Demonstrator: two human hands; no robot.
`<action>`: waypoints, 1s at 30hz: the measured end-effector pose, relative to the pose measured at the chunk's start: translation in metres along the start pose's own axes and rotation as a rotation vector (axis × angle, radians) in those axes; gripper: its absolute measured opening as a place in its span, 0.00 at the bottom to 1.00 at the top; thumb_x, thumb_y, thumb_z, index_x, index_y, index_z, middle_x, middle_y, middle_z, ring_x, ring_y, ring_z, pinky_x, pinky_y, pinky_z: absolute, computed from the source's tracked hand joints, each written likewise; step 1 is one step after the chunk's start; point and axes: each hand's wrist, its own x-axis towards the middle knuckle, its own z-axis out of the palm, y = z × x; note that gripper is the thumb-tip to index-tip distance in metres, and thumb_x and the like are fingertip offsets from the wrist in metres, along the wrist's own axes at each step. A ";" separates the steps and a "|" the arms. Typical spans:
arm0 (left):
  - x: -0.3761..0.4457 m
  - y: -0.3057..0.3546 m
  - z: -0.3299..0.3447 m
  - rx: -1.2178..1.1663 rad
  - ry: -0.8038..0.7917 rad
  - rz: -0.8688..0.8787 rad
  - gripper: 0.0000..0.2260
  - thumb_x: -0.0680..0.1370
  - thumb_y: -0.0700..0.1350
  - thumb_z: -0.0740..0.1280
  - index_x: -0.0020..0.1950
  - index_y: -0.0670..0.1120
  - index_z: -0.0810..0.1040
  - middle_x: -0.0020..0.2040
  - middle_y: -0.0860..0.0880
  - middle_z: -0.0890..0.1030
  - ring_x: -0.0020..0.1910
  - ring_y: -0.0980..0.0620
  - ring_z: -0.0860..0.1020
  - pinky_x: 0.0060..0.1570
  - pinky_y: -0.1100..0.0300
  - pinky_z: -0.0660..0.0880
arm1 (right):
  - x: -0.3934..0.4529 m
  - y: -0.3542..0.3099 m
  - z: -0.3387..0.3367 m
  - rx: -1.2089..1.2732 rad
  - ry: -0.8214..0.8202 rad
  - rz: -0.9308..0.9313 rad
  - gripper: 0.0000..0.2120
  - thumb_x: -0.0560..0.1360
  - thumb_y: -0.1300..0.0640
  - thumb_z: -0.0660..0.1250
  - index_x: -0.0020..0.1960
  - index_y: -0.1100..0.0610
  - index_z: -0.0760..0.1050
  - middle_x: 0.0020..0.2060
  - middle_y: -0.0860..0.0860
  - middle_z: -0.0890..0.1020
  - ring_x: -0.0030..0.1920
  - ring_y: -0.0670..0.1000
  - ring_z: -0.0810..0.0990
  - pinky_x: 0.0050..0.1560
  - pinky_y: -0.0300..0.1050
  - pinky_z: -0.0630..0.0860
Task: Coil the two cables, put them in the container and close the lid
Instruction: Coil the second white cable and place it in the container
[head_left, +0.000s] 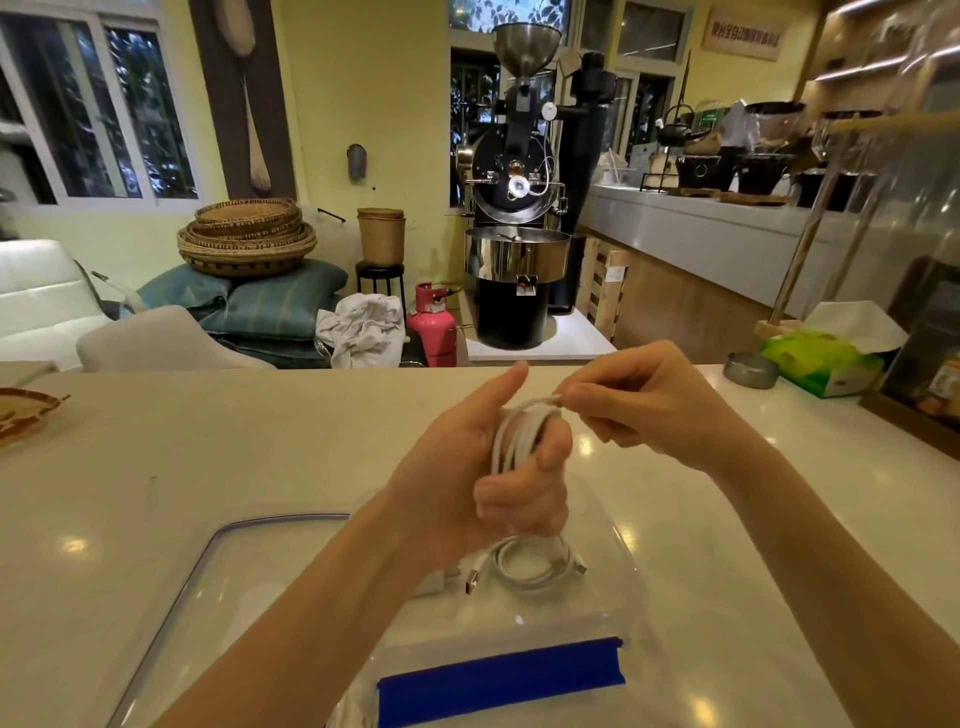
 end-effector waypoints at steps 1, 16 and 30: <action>-0.001 0.004 -0.001 -0.068 -0.043 0.019 0.25 0.77 0.56 0.47 0.36 0.40 0.73 0.18 0.50 0.66 0.20 0.53 0.61 0.27 0.63 0.66 | 0.000 0.002 0.001 0.012 -0.002 0.016 0.08 0.65 0.47 0.66 0.38 0.47 0.83 0.21 0.51 0.75 0.22 0.49 0.66 0.21 0.38 0.63; 0.020 0.027 -0.019 0.236 0.712 0.399 0.15 0.81 0.47 0.51 0.39 0.43 0.70 0.20 0.53 0.68 0.20 0.58 0.66 0.26 0.66 0.66 | -0.023 0.009 0.050 -0.445 -0.243 0.181 0.12 0.77 0.51 0.59 0.58 0.51 0.74 0.23 0.39 0.75 0.28 0.37 0.75 0.34 0.30 0.72; 0.013 -0.010 -0.024 1.142 0.648 0.009 0.25 0.81 0.44 0.52 0.25 0.44 0.73 0.24 0.44 0.72 0.23 0.56 0.70 0.29 0.70 0.67 | -0.014 -0.022 0.023 -0.766 -0.148 -0.202 0.10 0.67 0.44 0.66 0.43 0.46 0.81 0.31 0.40 0.80 0.31 0.42 0.75 0.34 0.31 0.70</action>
